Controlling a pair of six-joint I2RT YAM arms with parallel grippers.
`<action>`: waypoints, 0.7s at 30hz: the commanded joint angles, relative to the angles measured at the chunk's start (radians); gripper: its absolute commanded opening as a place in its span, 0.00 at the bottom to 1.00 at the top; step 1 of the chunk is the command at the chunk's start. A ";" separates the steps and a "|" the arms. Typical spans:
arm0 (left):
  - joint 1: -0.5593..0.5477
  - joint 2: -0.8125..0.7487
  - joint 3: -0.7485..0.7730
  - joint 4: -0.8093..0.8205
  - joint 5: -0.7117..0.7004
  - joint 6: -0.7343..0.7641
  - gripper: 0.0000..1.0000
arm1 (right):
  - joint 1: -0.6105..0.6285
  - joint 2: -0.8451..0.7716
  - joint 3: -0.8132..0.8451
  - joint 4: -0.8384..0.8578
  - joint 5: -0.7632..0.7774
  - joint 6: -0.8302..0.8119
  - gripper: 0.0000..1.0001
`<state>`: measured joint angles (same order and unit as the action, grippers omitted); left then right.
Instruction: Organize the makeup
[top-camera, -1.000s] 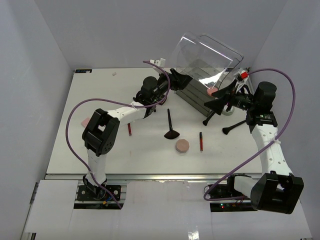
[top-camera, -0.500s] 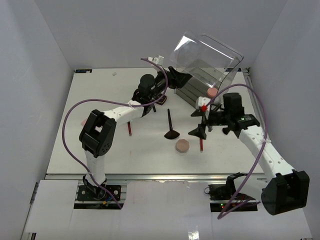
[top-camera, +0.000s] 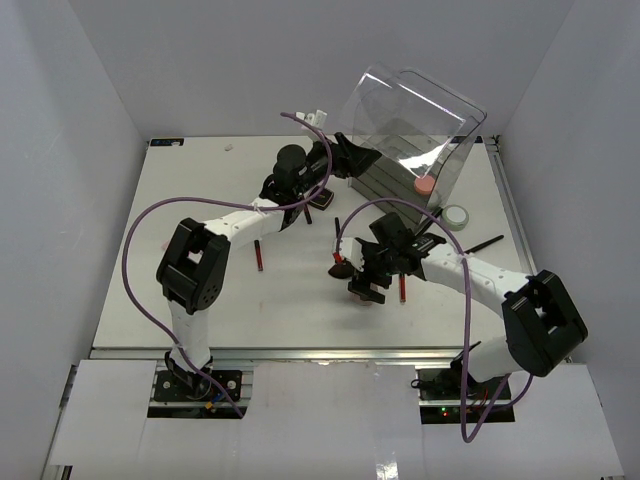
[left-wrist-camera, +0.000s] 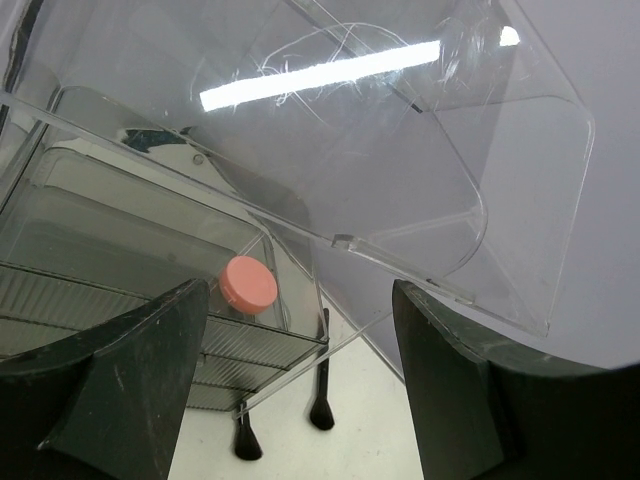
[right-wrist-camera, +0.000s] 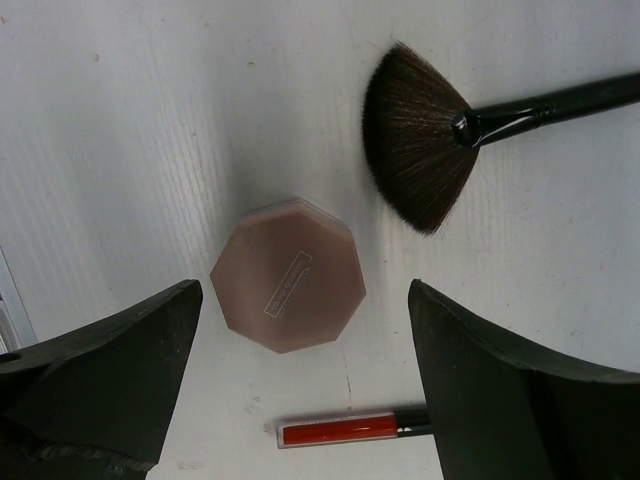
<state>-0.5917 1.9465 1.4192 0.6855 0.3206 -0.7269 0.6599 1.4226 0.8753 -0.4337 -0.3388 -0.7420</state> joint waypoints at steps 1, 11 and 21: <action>0.013 -0.093 0.050 0.016 0.022 -0.010 0.84 | 0.021 0.004 0.007 0.069 0.064 0.147 0.90; 0.018 -0.095 0.046 0.012 0.025 -0.016 0.84 | 0.064 0.055 -0.012 0.086 0.117 0.213 0.90; 0.026 -0.095 0.039 0.016 0.028 -0.028 0.84 | 0.119 0.075 -0.036 0.105 0.236 0.289 0.90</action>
<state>-0.5754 1.9465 1.4223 0.6727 0.3412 -0.7412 0.7623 1.4937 0.8640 -0.3568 -0.1578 -0.4922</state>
